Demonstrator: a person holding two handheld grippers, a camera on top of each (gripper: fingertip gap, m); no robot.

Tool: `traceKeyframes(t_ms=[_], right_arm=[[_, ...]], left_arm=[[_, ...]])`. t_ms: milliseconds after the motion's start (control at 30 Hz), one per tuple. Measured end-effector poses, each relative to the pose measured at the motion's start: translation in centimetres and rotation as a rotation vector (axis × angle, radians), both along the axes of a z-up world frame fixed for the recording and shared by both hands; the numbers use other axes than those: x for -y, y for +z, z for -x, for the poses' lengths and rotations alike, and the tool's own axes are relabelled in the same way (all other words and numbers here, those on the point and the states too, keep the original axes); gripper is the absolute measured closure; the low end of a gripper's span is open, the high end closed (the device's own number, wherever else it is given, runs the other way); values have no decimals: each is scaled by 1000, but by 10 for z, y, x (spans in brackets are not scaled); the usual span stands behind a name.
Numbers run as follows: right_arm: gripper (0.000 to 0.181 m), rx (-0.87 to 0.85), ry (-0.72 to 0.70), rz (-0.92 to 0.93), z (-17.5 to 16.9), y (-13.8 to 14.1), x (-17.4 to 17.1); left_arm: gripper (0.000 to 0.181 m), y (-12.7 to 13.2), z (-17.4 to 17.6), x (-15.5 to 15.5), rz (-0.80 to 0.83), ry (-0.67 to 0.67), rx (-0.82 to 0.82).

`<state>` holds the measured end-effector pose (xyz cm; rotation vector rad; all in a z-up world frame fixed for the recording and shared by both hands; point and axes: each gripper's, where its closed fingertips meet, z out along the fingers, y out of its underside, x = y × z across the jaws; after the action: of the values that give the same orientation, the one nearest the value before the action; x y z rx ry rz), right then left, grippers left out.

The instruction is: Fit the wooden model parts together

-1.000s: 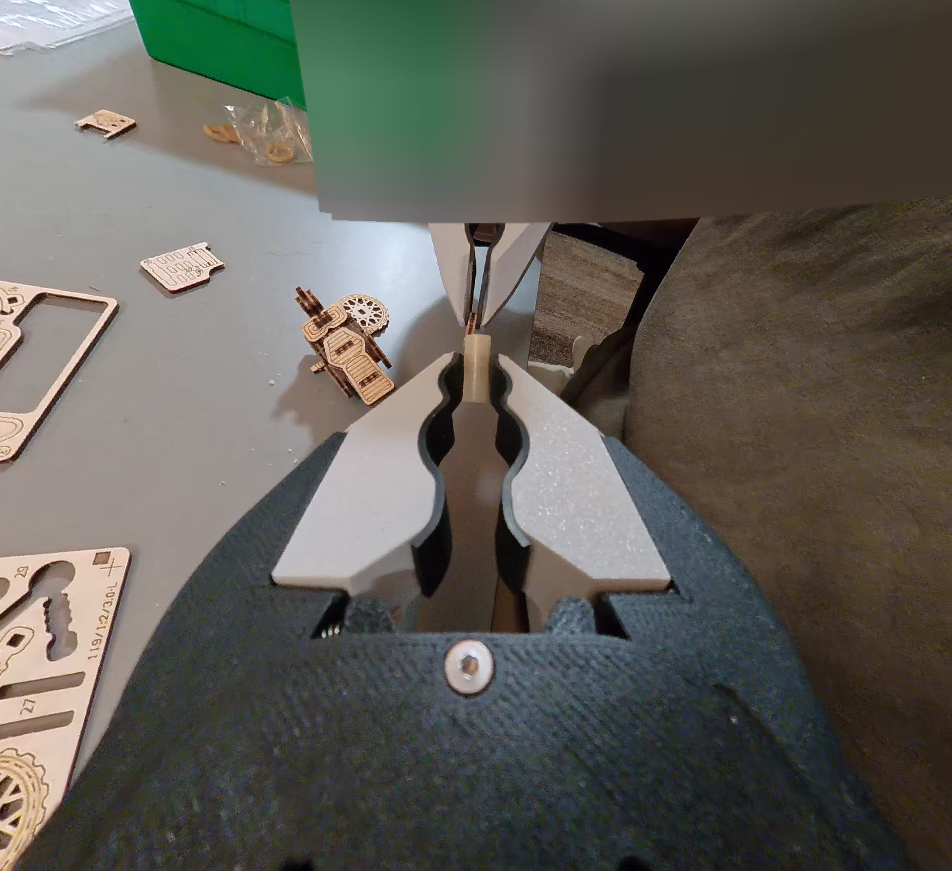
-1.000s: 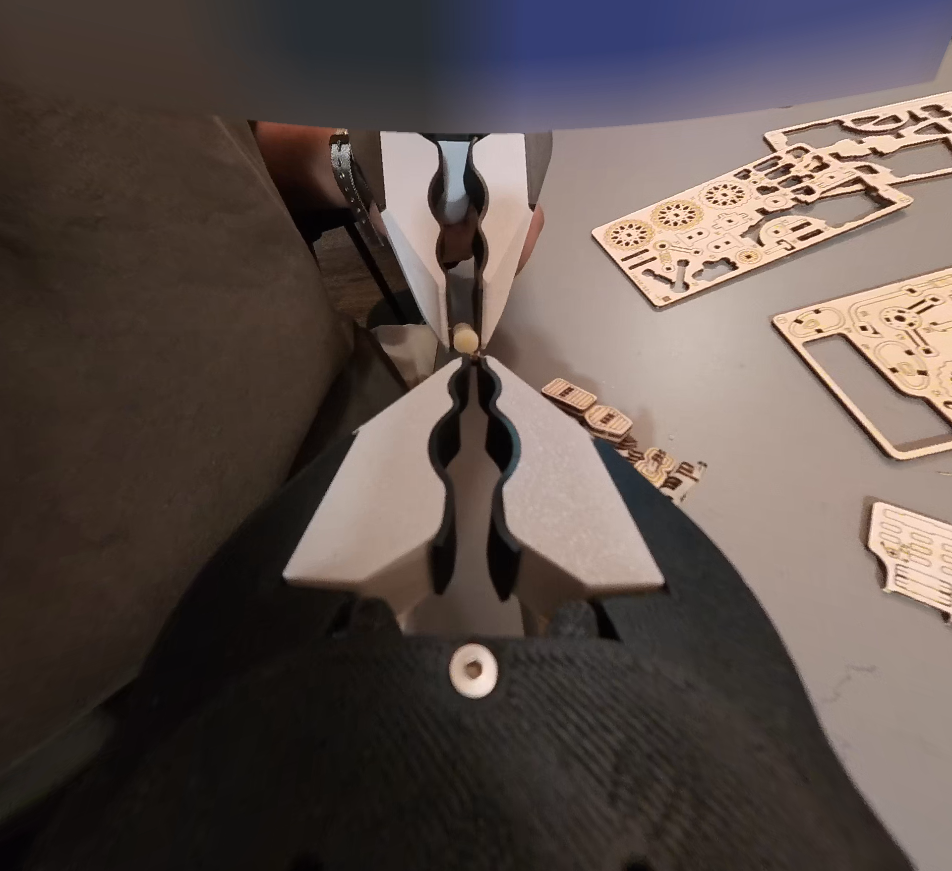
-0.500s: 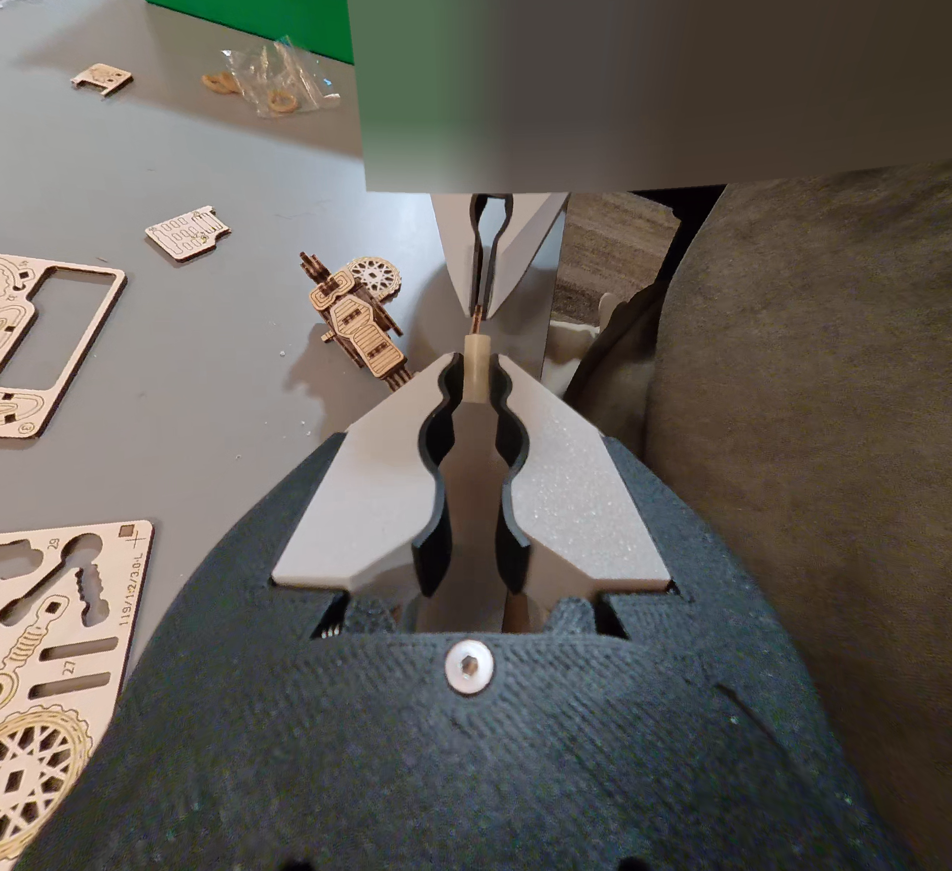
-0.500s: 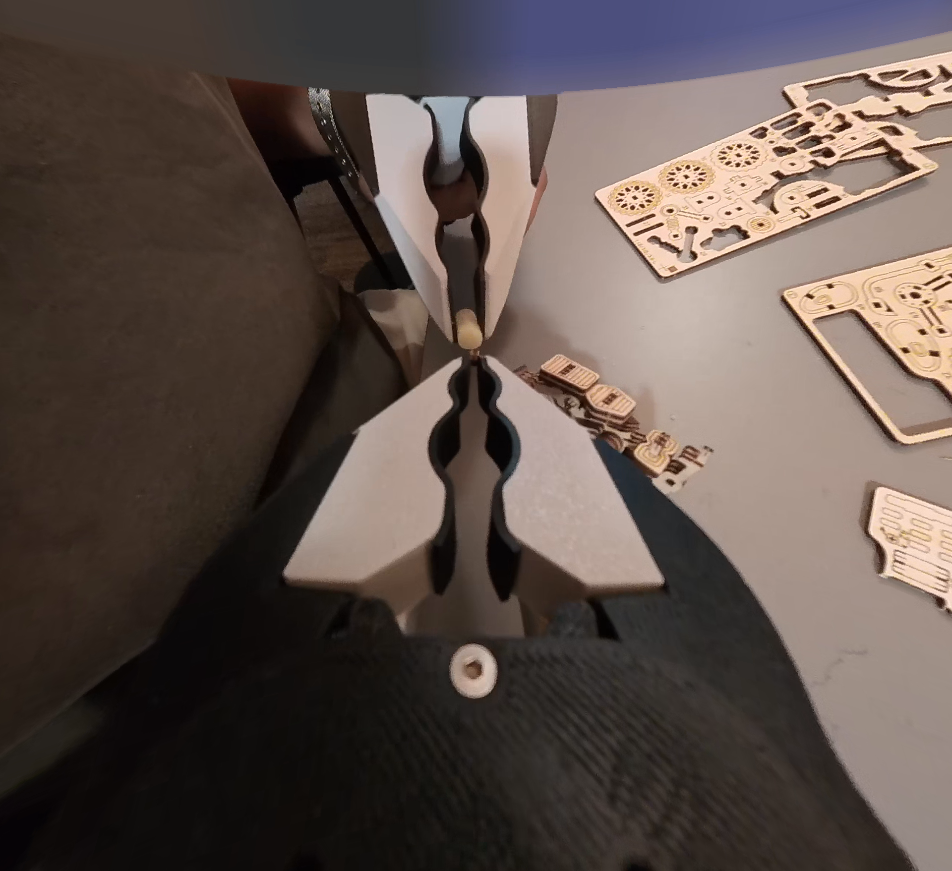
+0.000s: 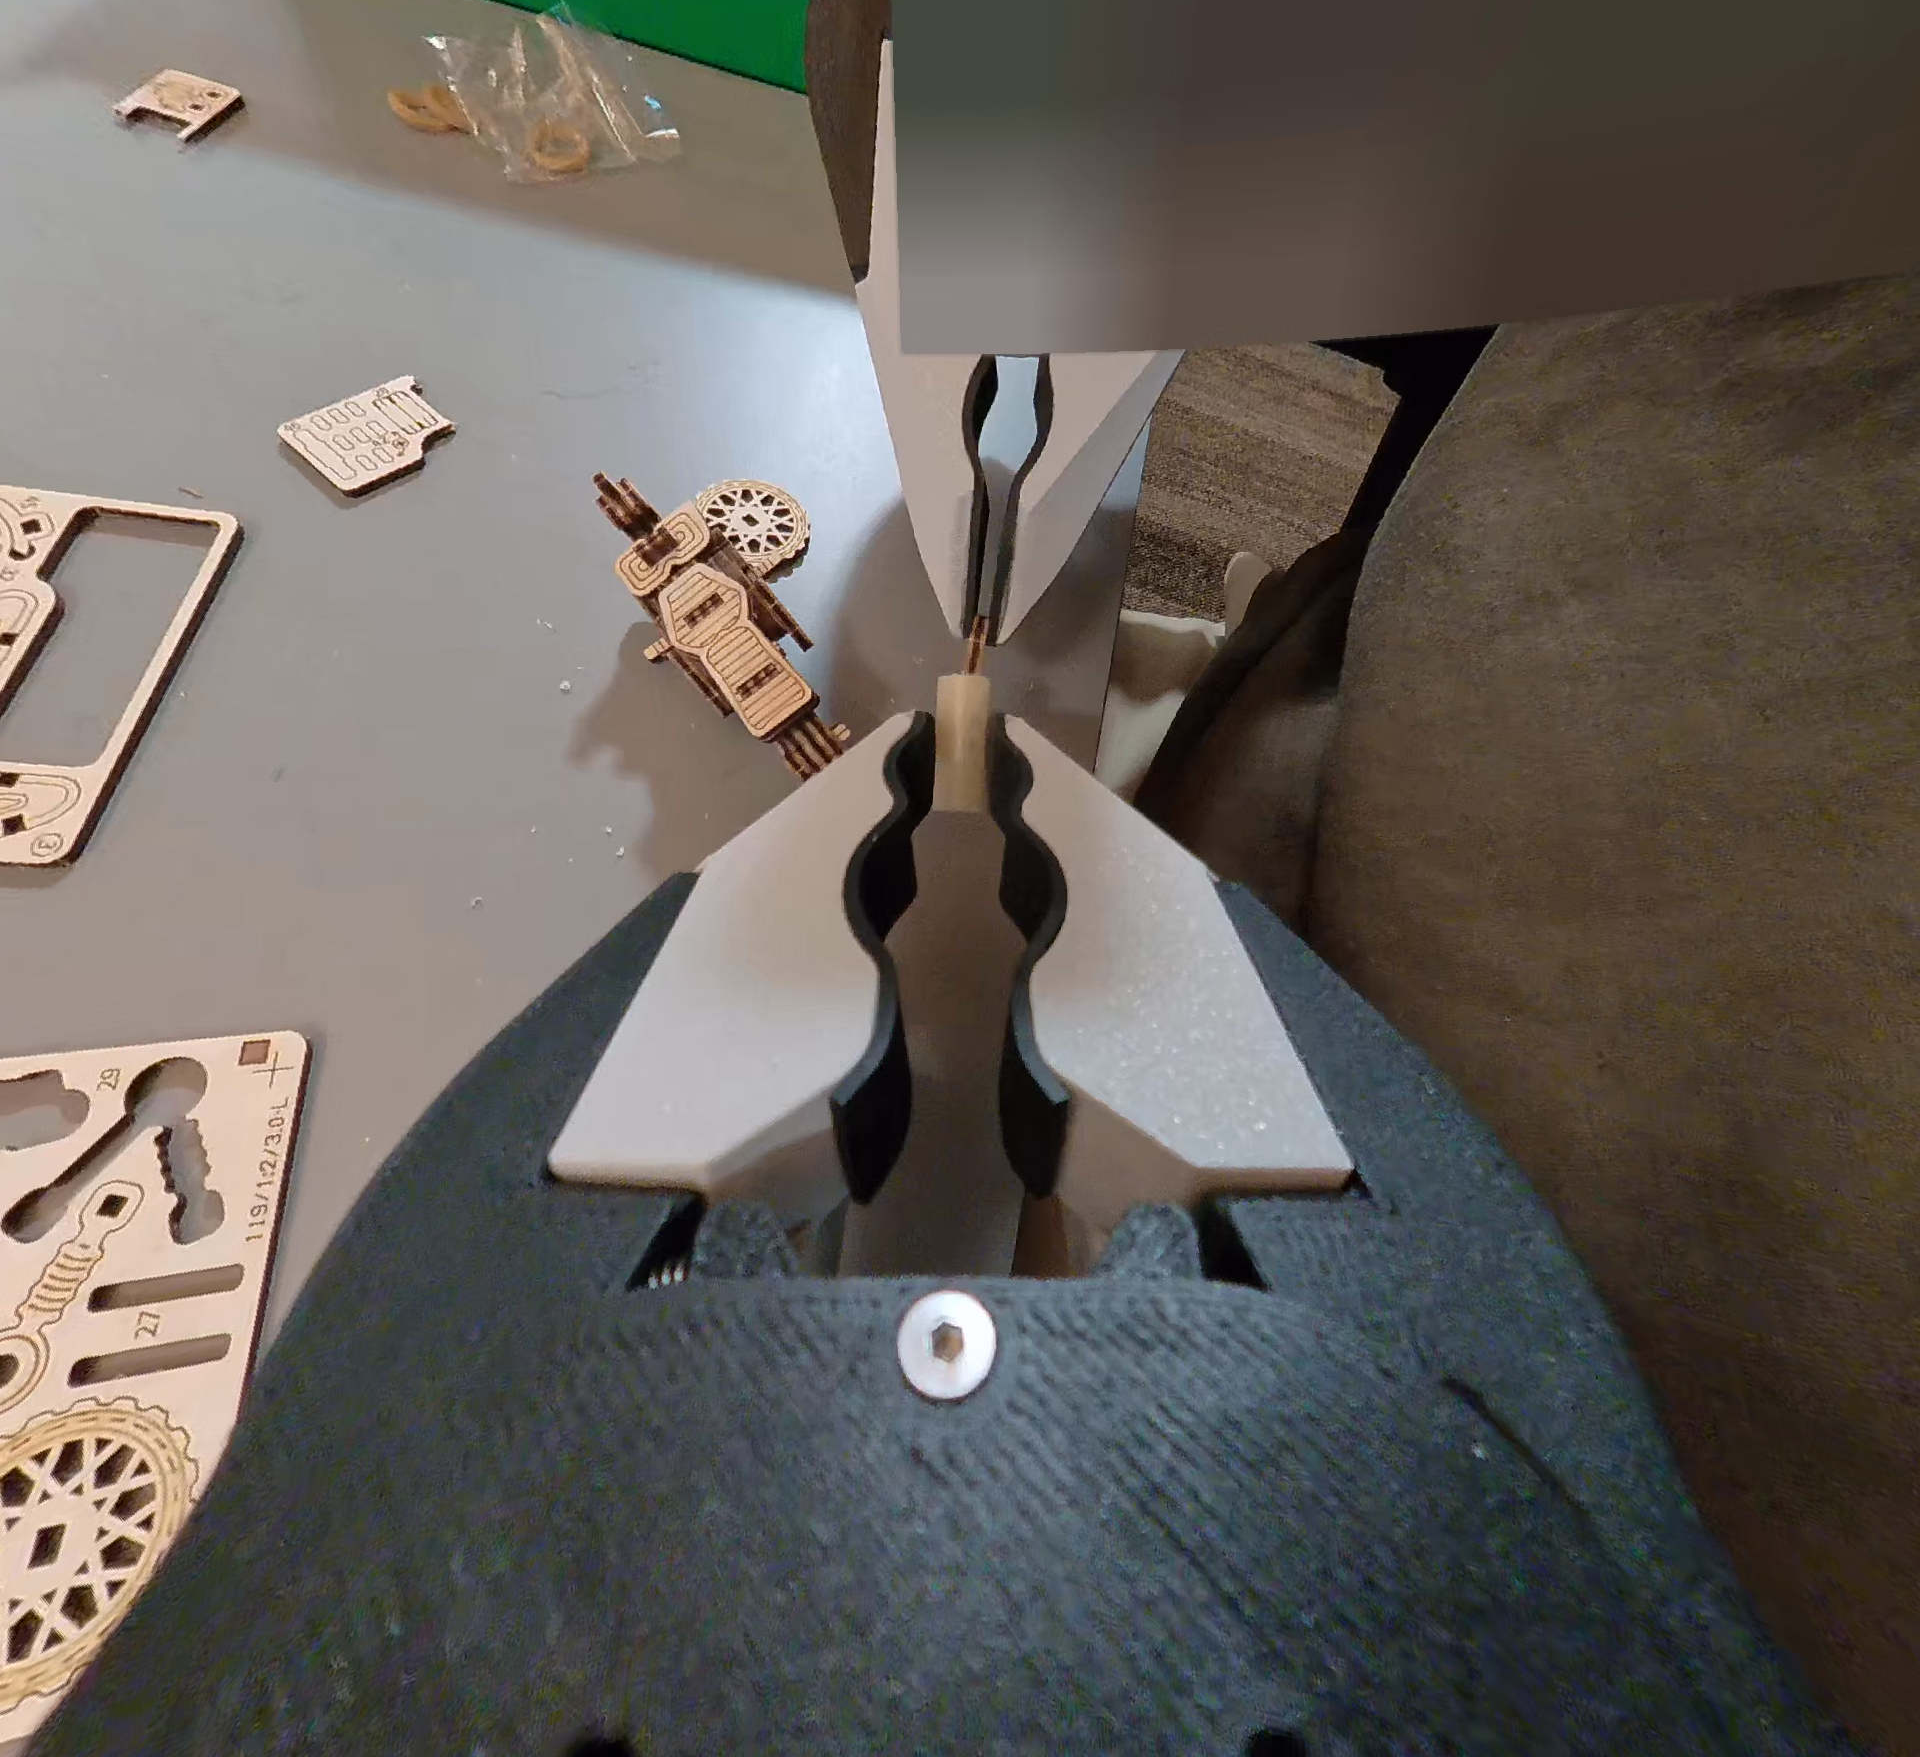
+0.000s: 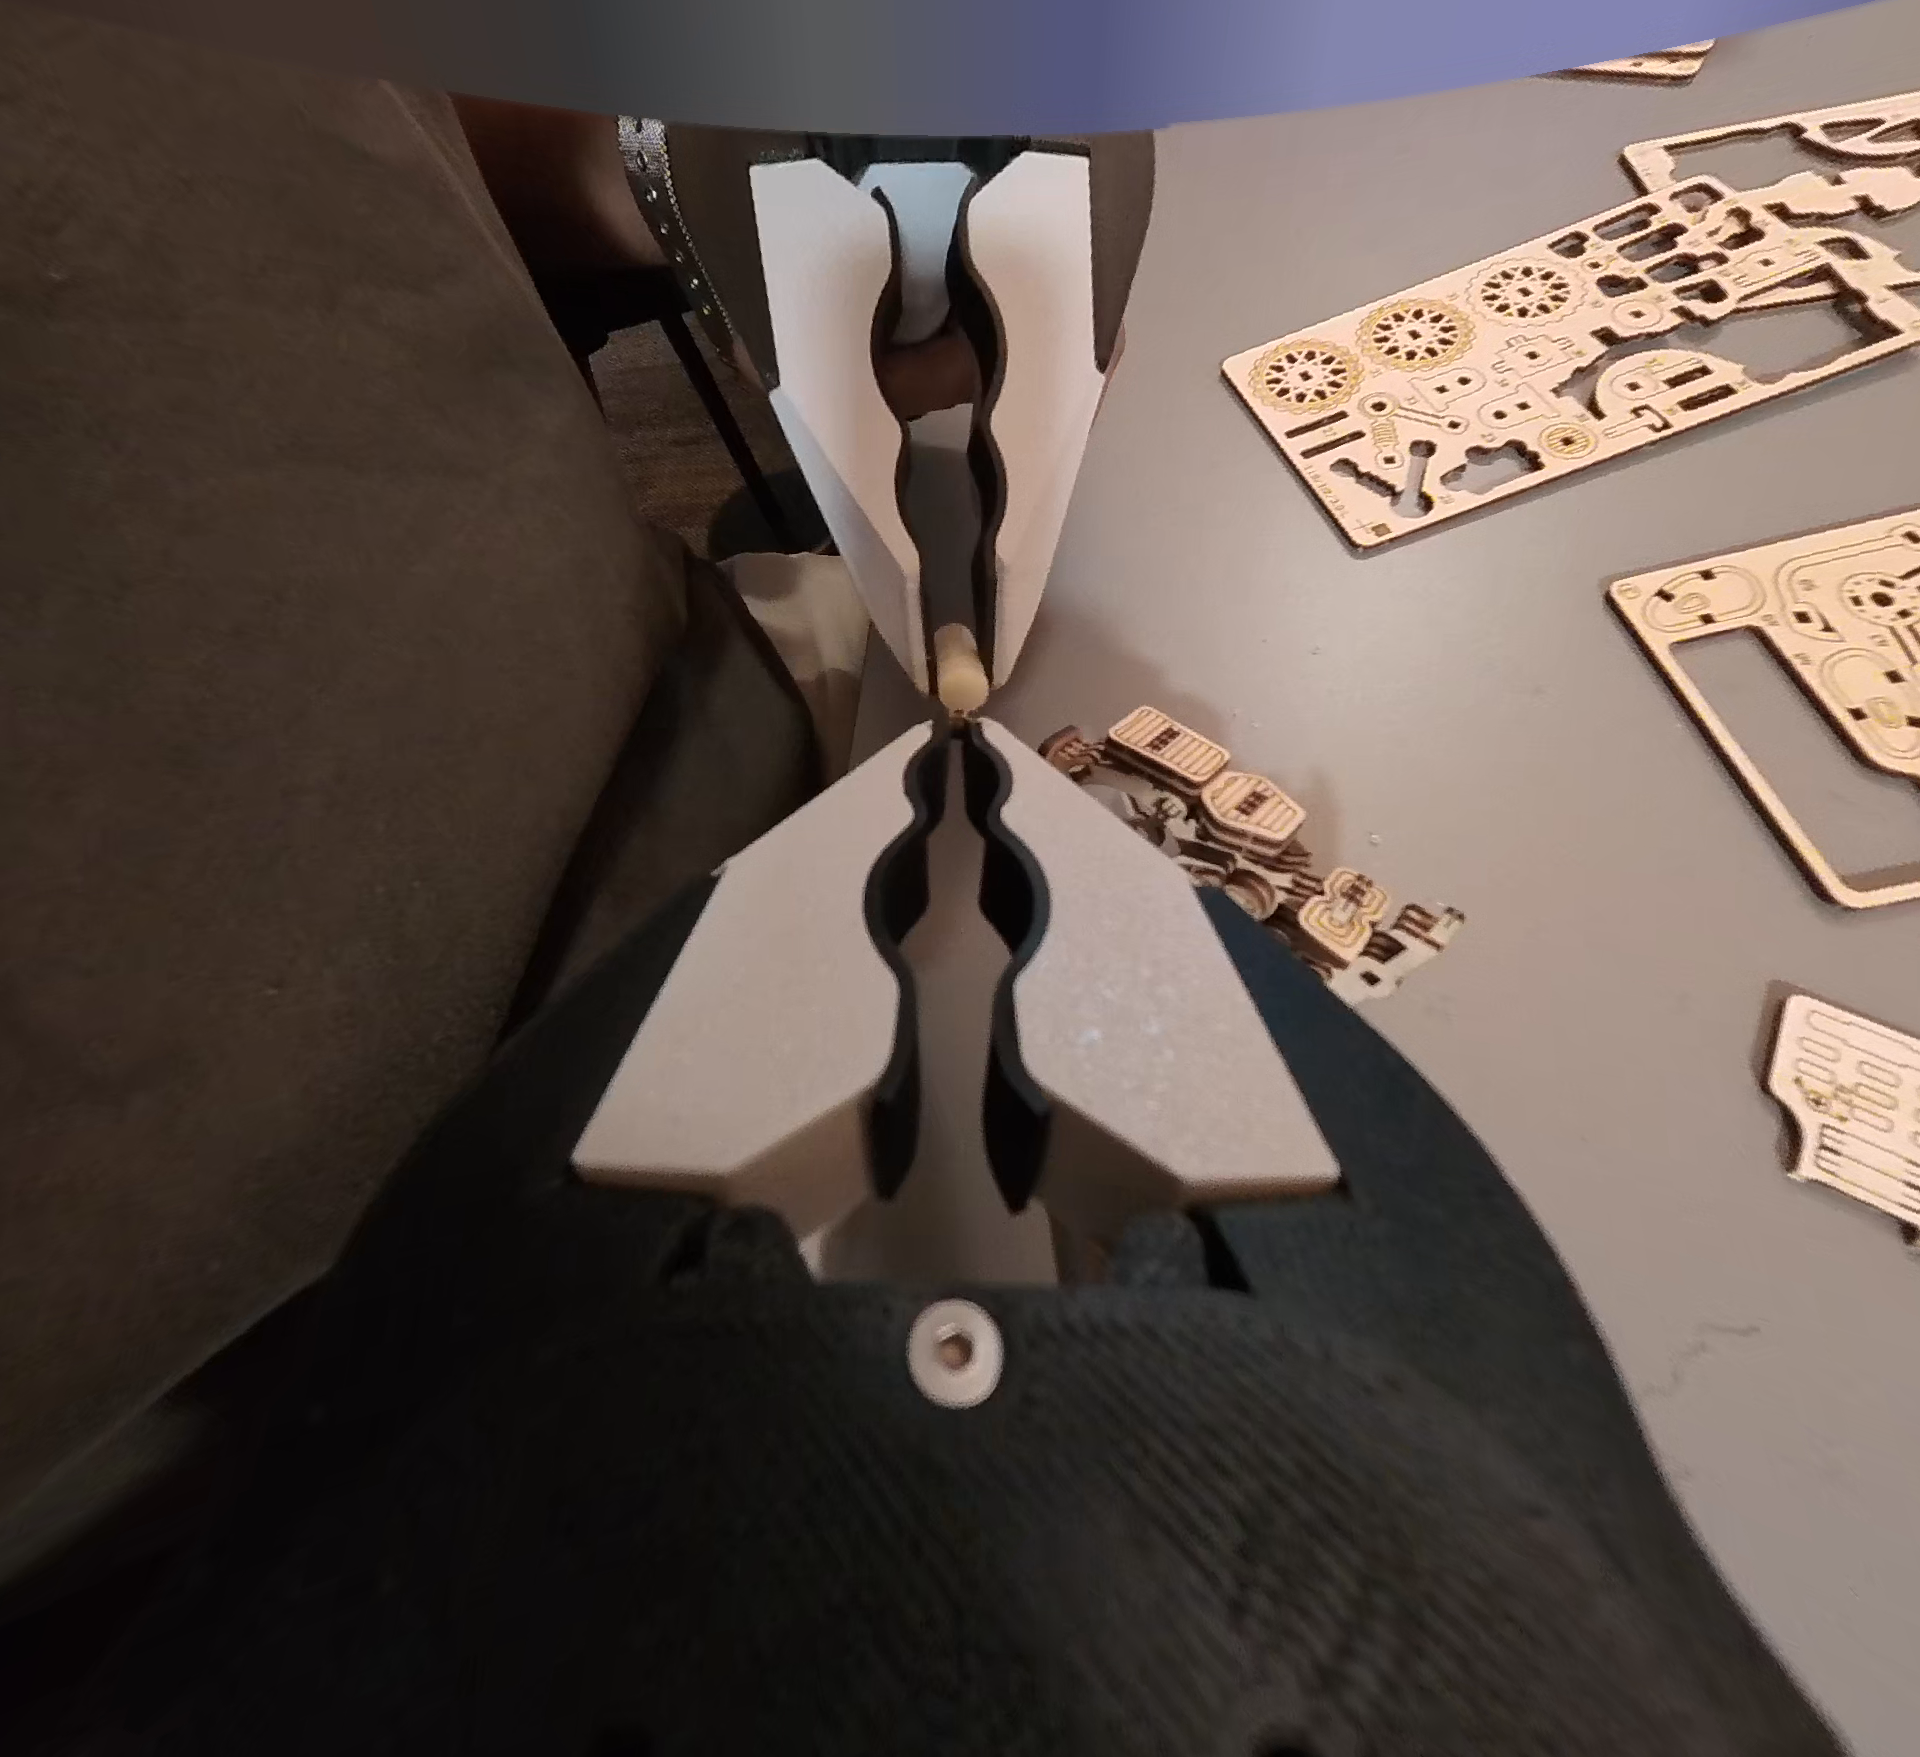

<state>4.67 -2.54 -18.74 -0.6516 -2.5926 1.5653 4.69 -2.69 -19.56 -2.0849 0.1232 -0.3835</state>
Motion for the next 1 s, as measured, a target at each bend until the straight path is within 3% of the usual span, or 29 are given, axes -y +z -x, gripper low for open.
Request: traceKeyframes(t_ms=[1000], right_arm=[[180,7,14,14,-3,2,3]], left_arm=[[173,-2,0,0,5,-2,-9]])
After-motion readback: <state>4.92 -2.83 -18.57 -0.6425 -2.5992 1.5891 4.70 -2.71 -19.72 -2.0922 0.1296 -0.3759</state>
